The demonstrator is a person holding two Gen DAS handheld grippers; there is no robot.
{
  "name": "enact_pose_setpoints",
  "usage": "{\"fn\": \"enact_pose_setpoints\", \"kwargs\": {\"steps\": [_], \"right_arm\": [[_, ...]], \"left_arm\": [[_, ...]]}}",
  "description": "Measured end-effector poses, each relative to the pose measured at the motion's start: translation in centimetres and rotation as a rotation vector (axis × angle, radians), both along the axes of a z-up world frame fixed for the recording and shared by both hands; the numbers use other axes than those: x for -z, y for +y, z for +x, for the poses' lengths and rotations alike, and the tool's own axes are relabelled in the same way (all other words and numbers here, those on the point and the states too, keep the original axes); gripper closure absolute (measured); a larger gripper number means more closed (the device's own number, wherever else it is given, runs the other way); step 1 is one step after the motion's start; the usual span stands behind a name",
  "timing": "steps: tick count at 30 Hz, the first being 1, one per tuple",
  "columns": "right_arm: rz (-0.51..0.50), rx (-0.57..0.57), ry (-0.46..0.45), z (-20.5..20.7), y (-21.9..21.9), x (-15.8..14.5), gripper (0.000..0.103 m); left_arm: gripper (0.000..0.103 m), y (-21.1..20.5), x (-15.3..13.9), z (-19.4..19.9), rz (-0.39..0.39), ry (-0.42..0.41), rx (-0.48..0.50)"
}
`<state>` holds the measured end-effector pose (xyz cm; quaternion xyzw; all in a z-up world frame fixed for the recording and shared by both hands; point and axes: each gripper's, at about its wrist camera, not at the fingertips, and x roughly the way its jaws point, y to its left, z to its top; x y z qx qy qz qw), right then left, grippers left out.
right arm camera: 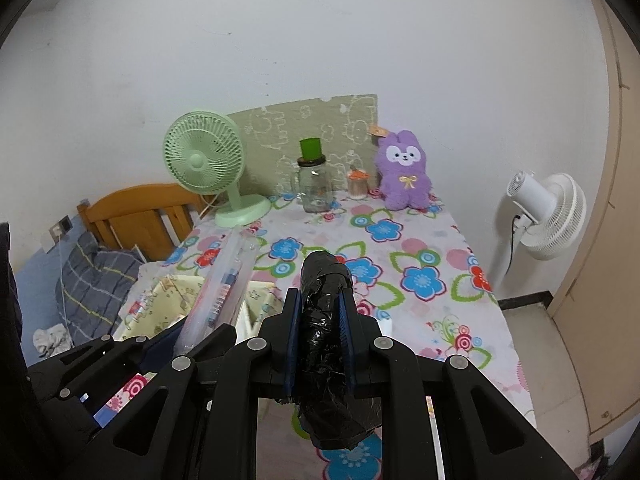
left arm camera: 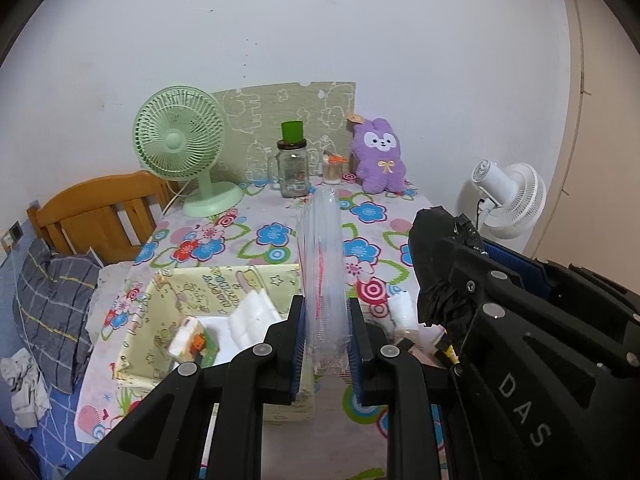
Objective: Organize soft objects
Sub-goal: 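Carry the clear bag and black cloth over the yellow-green box with both grippers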
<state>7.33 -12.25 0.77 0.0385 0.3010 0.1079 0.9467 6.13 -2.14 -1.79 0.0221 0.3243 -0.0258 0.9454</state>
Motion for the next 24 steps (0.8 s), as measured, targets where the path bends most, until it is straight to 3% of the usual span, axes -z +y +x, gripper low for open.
{"fn": "enact_pose_setpoints", "kwargs": {"steps": [24], "right_arm": [[-0.019,-0.1,0.026,2.5,6.8,0.6,0.081]], "left_arm": [[0.086,6.4,1.8,1.5,0.011,0.043,-0.087]]}}
